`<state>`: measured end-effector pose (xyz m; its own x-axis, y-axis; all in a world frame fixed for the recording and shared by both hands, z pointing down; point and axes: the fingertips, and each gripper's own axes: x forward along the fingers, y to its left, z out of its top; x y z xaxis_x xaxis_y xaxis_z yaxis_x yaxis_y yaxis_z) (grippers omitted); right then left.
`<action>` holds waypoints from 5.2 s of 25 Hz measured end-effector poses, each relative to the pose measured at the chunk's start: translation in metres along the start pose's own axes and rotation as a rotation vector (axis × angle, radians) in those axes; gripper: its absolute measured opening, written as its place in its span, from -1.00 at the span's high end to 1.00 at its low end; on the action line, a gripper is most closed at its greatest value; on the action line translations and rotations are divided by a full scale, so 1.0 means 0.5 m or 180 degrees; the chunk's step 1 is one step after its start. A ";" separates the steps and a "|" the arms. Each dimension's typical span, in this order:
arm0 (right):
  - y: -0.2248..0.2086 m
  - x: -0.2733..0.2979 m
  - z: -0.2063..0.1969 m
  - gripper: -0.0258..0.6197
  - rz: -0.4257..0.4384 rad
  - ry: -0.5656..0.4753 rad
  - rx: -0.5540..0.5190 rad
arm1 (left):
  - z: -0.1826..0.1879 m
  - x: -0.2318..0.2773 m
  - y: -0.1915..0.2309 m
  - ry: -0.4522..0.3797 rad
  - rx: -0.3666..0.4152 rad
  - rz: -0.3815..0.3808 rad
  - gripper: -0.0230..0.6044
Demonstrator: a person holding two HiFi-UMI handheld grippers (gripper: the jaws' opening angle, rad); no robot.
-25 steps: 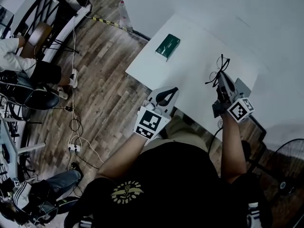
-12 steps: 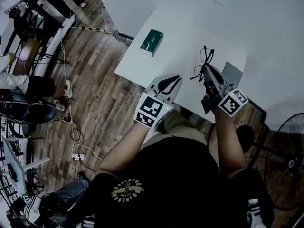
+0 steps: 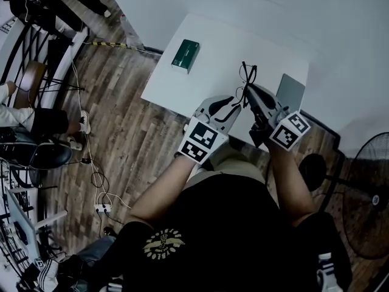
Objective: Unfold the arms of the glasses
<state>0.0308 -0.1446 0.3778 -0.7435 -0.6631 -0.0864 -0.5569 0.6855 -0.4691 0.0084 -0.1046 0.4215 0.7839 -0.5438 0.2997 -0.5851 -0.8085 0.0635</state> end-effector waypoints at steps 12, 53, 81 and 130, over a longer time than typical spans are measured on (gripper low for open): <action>-0.004 0.007 -0.011 0.87 -0.0077 0.0073 -0.0173 | -0.017 -0.006 0.001 0.0170 0.0037 -0.0085 0.81; -0.046 -0.077 -0.095 0.87 -0.0372 0.0609 -0.0945 | 0.020 -0.163 0.040 0.0426 0.0252 0.0202 0.79; -0.101 -0.105 0.029 0.87 -0.0518 0.0062 -0.0531 | 0.008 -0.044 0.001 0.0305 -0.0186 0.0184 0.63; -0.180 -0.020 0.127 0.87 -0.0650 -0.0570 0.0285 | 0.123 0.182 0.029 0.0098 -0.0185 -0.0623 0.84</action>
<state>0.1120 -0.2187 0.3653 -0.5375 -0.8328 -0.1323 -0.6475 0.5081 -0.5679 0.0838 -0.1796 0.3913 0.8776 -0.3697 0.3051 -0.4339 -0.8832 0.1780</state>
